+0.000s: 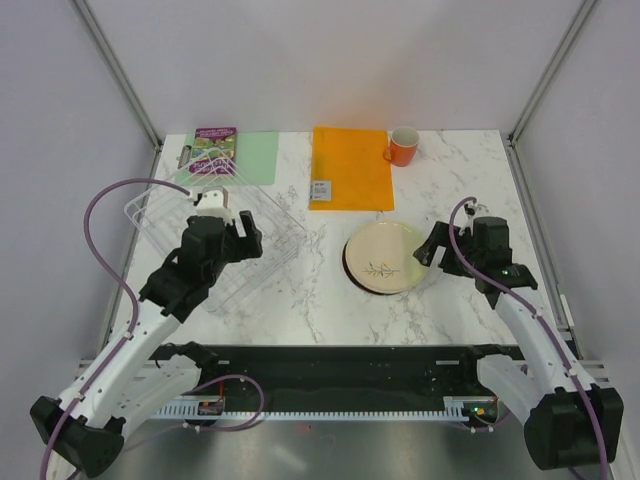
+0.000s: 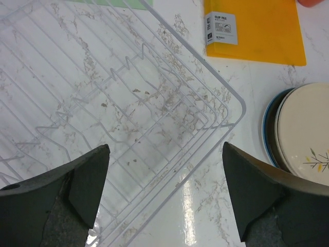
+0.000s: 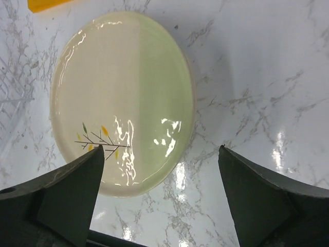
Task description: Unload the plates from the dish rack
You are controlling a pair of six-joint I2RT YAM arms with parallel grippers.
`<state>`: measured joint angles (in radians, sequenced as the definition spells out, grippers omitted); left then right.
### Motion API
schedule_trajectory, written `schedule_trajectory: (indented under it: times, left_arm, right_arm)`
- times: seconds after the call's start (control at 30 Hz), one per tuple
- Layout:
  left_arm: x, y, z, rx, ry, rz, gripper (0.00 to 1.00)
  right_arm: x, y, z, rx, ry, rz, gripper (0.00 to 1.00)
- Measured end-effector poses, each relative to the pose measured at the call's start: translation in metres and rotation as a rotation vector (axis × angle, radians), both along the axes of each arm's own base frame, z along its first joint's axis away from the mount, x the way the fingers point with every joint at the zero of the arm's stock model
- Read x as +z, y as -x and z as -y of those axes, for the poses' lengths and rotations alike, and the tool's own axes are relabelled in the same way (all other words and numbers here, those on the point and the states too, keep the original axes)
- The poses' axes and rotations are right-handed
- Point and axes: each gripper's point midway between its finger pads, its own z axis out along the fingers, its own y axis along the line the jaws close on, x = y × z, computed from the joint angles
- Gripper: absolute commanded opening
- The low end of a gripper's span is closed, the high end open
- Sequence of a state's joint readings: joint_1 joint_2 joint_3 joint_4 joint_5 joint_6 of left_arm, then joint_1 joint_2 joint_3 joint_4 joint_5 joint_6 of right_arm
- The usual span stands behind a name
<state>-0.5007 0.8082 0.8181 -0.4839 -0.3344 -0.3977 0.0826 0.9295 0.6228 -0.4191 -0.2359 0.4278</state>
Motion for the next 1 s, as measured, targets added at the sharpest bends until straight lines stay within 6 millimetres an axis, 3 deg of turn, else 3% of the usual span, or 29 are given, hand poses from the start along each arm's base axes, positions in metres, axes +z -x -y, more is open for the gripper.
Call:
schedule_trajectory:
  times: [0.23, 0.37, 0.57, 0.77, 1.0]
  left_arm:
    - [0.001, -0.001, -0.006, 0.000, -0.052, 0.013, 1.00]
    - [0.005, -0.009, -0.015, 0.026, -0.131, 0.019, 1.00]
    - [0.016, -0.025, -0.006, 0.004, -0.163, 0.012, 1.00]
    - [0.035, -0.022, 0.000, -0.030, -0.115, 0.066, 1.00]
    - [0.060, -0.020, 0.000, -0.039, -0.092, 0.131, 1.00]
  right_arm:
    - [0.061, -0.013, 0.035, -0.125, 0.146, 0.228, 0.98]
    - [0.082, -0.018, 0.052, -0.197, 0.214, 0.324, 0.98]
    - [0.081, -0.027, 0.053, -0.192, 0.263, 0.347, 0.98]
    - [0.081, -0.034, 0.045, -0.148, 0.296, 0.367, 0.98]
    - [0.086, -0.037, 0.048, -0.153, 0.328, 0.393, 0.98]
